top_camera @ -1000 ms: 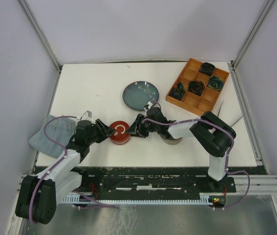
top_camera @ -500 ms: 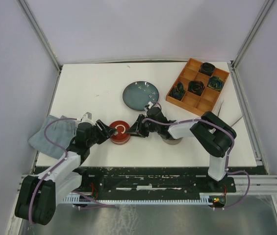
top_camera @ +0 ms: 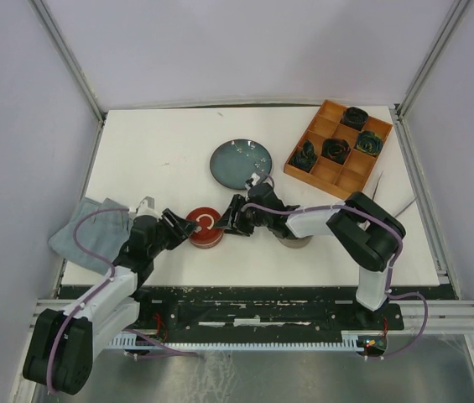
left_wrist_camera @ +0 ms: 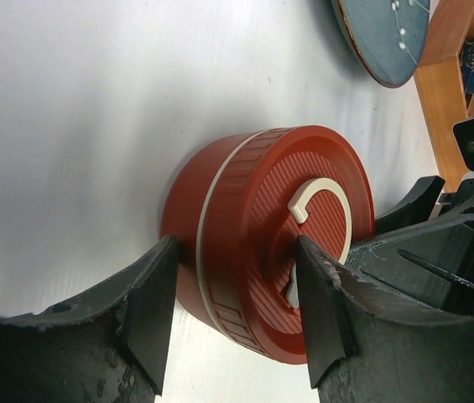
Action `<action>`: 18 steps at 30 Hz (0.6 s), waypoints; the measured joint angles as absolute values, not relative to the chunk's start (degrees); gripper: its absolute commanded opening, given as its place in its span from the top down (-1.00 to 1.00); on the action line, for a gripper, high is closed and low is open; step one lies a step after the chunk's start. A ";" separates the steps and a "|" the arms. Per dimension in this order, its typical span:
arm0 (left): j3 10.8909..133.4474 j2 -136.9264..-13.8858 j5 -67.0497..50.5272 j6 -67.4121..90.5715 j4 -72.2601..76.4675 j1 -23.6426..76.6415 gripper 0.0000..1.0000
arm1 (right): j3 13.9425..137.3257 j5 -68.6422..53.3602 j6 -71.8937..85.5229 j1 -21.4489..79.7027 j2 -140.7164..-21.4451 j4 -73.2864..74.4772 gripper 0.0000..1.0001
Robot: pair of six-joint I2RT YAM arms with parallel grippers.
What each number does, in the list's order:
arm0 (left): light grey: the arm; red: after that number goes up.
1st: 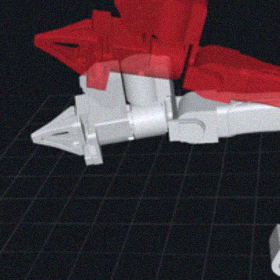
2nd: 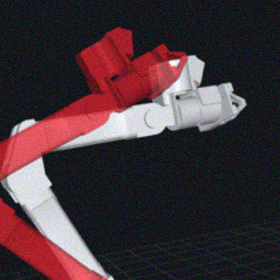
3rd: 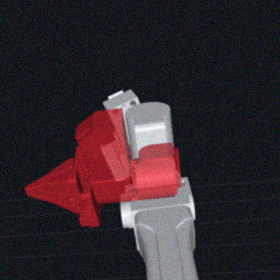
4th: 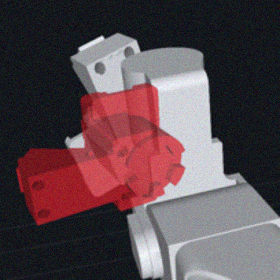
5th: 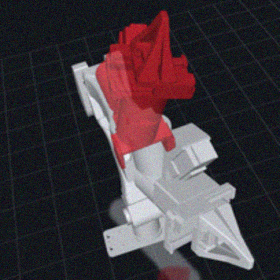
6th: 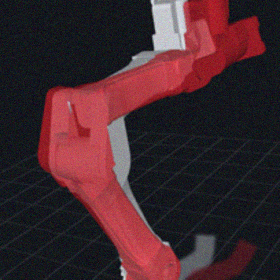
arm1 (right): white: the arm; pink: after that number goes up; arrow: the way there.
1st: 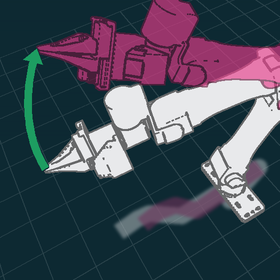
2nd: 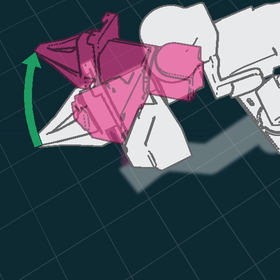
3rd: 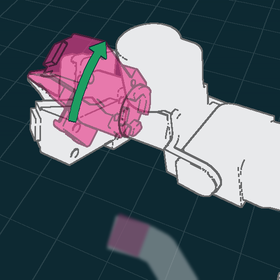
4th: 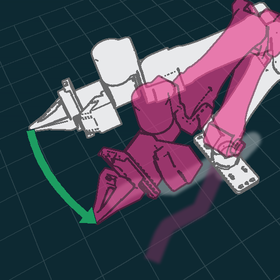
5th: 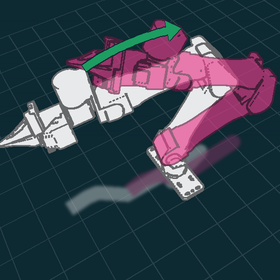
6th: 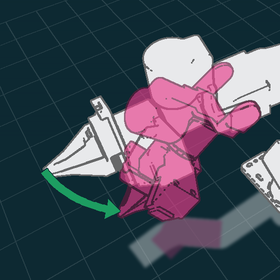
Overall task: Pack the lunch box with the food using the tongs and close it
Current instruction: Close the box lid on the packing box.
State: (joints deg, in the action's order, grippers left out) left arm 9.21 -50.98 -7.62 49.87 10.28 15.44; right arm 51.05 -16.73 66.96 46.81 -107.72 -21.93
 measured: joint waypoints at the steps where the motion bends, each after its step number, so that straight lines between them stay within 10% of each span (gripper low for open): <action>1: 8.99 -50.98 -7.49 49.93 10.70 15.57 0.81 | 51.48 -16.32 66.35 46.96 -107.66 -21.04 -0.18; 4: 8.82 -51.42 -7.14 50.04 11.79 16.05 0.84 | 52.99 -15.49 64.03 47.05 -107.00 -16.93 -0.16; 8: 8.84 -53.04 -5.80 50.41 13.82 17.61 0.29 | 54.00 -14.50 62.37 47.05 -106.10 -13.41 -0.26; 18: 8.58 -47.46 -4.16 55.75 8.29 19.53 0.18 | 50.30 -15.73 66.13 47.16 -104.92 -17.12 -0.35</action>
State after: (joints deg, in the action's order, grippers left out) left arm 8.58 -47.46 -4.16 55.75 8.29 19.53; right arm 50.30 -15.73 66.13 47.16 -104.92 -17.12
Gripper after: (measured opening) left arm 0.583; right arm 0.674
